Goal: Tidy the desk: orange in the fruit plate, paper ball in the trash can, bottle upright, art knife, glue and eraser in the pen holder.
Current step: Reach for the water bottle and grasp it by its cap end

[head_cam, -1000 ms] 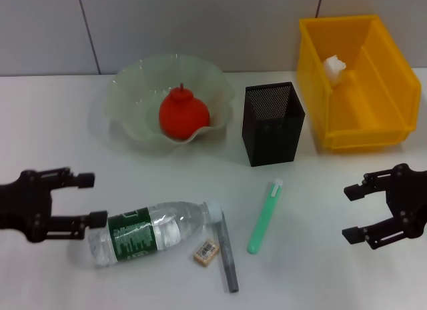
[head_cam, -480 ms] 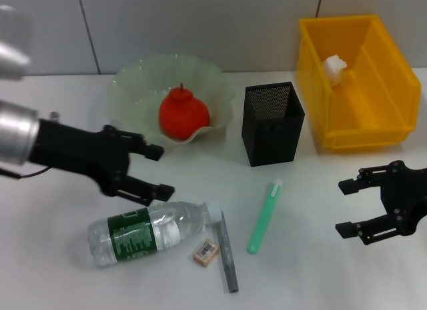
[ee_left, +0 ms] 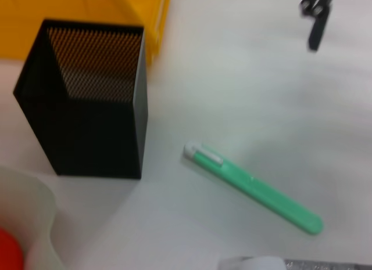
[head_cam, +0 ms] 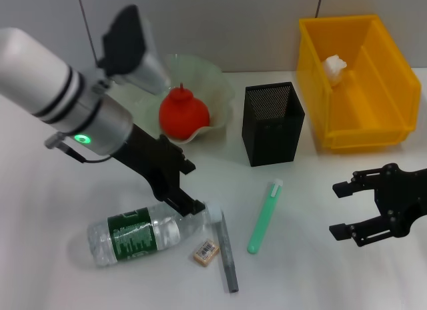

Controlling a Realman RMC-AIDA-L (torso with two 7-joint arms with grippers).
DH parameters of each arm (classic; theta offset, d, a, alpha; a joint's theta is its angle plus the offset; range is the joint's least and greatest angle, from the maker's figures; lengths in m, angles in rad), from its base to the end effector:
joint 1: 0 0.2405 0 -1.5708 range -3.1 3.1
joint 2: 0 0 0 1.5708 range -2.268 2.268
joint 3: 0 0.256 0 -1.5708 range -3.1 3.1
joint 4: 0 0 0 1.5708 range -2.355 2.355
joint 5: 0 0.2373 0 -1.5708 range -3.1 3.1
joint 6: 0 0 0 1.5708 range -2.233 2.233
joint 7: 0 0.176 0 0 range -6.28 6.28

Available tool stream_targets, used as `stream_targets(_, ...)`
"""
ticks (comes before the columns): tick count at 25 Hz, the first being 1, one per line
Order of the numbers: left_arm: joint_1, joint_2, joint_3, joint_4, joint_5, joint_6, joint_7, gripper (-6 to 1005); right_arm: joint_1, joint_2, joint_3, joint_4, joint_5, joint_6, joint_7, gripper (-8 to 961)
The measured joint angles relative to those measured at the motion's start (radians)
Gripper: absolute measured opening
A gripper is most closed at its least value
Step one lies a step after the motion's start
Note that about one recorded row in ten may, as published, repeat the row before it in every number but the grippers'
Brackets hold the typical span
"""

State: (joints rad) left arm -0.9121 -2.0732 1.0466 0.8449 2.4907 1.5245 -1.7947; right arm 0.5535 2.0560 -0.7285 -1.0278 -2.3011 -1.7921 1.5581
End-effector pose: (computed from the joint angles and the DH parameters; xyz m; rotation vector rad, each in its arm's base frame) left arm -0.1628 0.4257 -0.0526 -3.0324 -0.2649 0.3076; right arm 0.2537 0.3558 0.0254 -2.9607 0.4655 0.2084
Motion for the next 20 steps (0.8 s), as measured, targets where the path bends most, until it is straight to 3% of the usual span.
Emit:
stream_targets(2, -0.003, -0.001, 0.038, -0.006, 0.0, -0.023, -0.023, 840, 0.0, 0.0, 0.0, 0.0, 0.0, 0.0, 0.002, 826)
stream_targets(3, -0.018, -0.002, 0.113, -0.029, -0.001, -0.062, -0.081, 840, 0.0, 0.001, 0.0, 0.0, 0.0, 0.001, 0.007, 826)
stream_targets(8, -0.026, -0.006, 0.202, -0.061, -0.004, -0.134, -0.144, 840, 0.0, 0.001, 0.0, 0.0, -0.001, 0.001, 0.009, 826)
stream_targets(20, -0.009, -0.007, 0.322, -0.088, -0.071, -0.212, -0.169, 840, -0.007, 0.001, 0.001, 0.004, -0.002, 0.01, 0.002, 827)
